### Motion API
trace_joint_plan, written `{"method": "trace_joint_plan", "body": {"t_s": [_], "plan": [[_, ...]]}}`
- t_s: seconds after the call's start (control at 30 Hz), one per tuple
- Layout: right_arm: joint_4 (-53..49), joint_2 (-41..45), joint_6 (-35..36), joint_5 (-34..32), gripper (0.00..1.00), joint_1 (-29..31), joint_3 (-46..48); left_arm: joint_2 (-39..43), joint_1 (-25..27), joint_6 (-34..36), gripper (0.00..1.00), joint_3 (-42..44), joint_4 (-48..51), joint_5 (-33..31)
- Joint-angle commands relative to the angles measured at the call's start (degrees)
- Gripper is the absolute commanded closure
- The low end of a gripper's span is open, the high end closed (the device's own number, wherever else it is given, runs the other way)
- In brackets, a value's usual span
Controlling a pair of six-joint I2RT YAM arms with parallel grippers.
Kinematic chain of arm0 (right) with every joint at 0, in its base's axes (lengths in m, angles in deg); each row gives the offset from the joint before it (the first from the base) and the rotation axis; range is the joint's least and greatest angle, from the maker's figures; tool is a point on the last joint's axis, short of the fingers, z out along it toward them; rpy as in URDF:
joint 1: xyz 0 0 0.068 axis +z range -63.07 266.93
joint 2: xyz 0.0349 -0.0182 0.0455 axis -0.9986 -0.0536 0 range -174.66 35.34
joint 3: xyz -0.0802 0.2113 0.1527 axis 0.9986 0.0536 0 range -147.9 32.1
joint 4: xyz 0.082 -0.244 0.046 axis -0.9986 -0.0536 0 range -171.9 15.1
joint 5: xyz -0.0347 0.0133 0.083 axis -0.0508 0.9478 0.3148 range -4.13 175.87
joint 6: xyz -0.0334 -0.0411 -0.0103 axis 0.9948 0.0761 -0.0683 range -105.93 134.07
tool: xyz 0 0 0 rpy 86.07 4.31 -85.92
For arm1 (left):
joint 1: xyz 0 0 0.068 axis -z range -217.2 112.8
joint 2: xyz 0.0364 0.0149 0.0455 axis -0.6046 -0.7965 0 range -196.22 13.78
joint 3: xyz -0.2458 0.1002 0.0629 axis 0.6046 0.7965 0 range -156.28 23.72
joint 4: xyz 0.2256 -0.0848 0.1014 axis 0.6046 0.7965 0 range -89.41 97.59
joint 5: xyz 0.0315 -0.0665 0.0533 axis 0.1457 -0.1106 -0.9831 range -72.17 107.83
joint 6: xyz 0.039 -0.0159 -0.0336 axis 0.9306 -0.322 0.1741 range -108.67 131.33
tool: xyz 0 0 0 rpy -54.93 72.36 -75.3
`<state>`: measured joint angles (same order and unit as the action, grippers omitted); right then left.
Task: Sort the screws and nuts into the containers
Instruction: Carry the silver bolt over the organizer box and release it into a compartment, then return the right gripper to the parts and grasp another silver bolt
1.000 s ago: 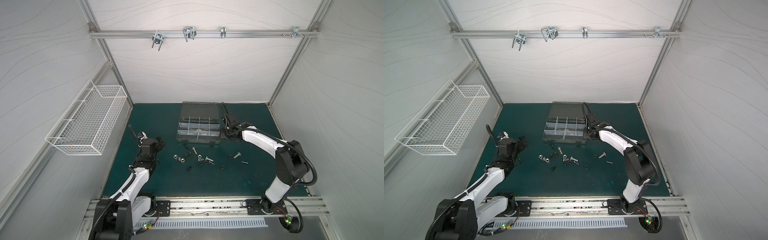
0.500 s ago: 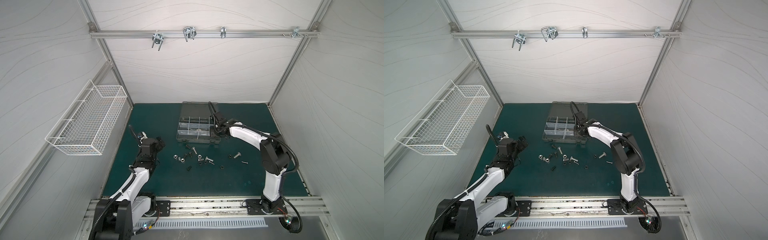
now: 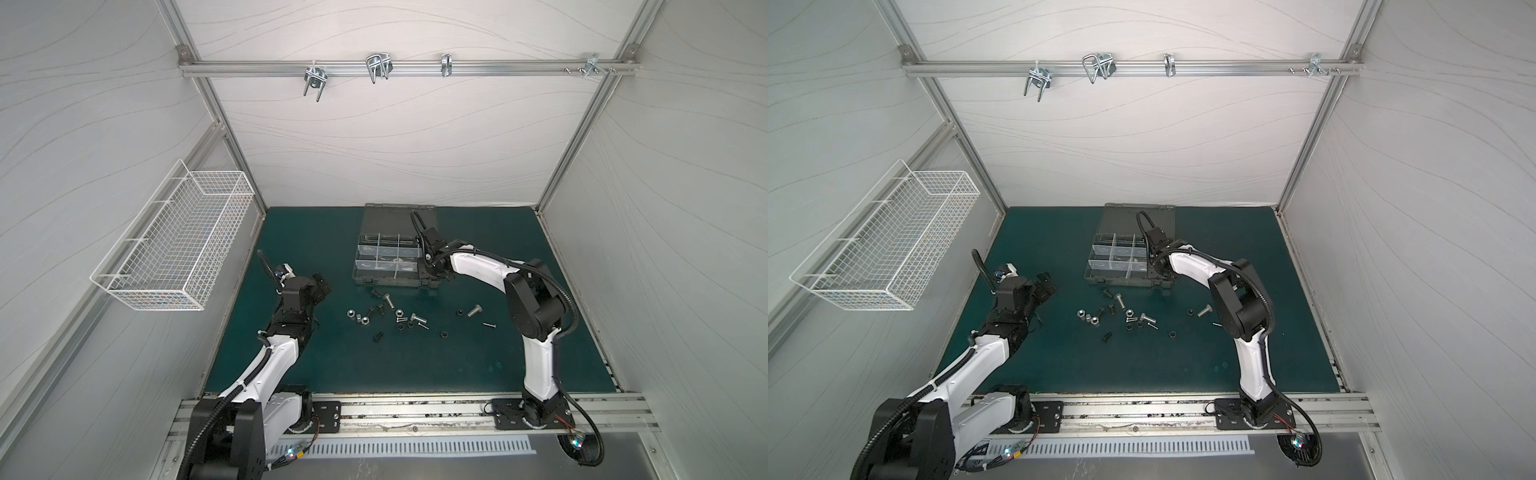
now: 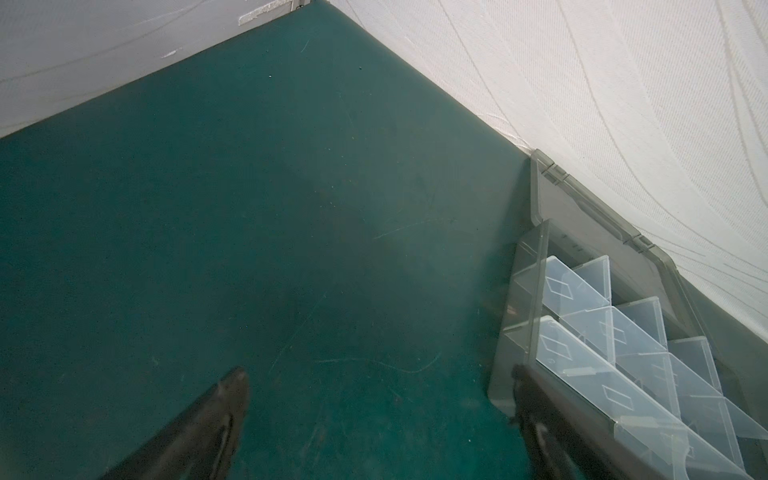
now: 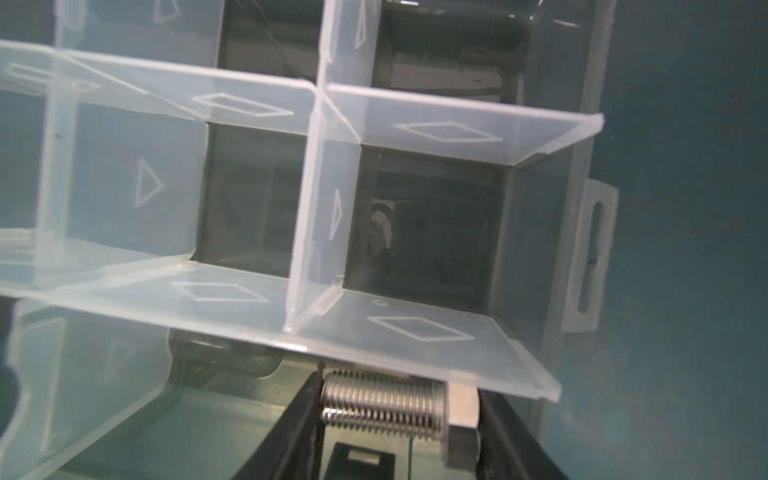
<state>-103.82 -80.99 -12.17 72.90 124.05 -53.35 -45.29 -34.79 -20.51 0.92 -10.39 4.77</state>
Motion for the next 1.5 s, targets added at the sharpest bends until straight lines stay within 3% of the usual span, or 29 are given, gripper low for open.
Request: {"method": "trace_joint_plan", "body": {"t_s": [0.0, 0.2, 0.5, 0.67, 1.13, 1.27, 1.47], "plan": [[-1.21, -0.56, 0.60, -1.69, 0.44, 0.46, -1.52, 0.75, 0.22, -0.60, 0.00, -2.24, -1.58, -0.30], [-1.17, 0.61, 1.52, -1.44, 0.33, 0.46, -1.64, 0.90, 0.22, -0.68, 0.00, -2.22, -1.36, -0.52], [-2.03, 6.57, 2.78, 0.45, 0.34, 0.46, -1.44, 2.20, 0.23, -0.60, 0.00, -2.10, -0.71, -1.34], [-2.71, 12.95, 1.55, 0.87, 0.36, 0.59, 3.18, 2.53, 0.24, -0.68, 0.00, -2.33, -0.58, -1.15], [-9.43, 36.35, -12.74, -4.65, 0.44, 0.58, 28.01, 2.19, 0.23, -1.04, 0.00, -2.15, -1.24, -0.45], [-11.91, 38.76, -17.97, -6.88, 0.44, -0.10, 31.74, 1.34, 0.22, -1.21, 0.00, -2.20, -1.80, 0.19], [-9.45, 37.79, -20.88, -1.42, 0.48, -4.31, 35.20, 1.39, 0.34, -1.30, 0.00, -2.36, -1.76, 0.58]]}}
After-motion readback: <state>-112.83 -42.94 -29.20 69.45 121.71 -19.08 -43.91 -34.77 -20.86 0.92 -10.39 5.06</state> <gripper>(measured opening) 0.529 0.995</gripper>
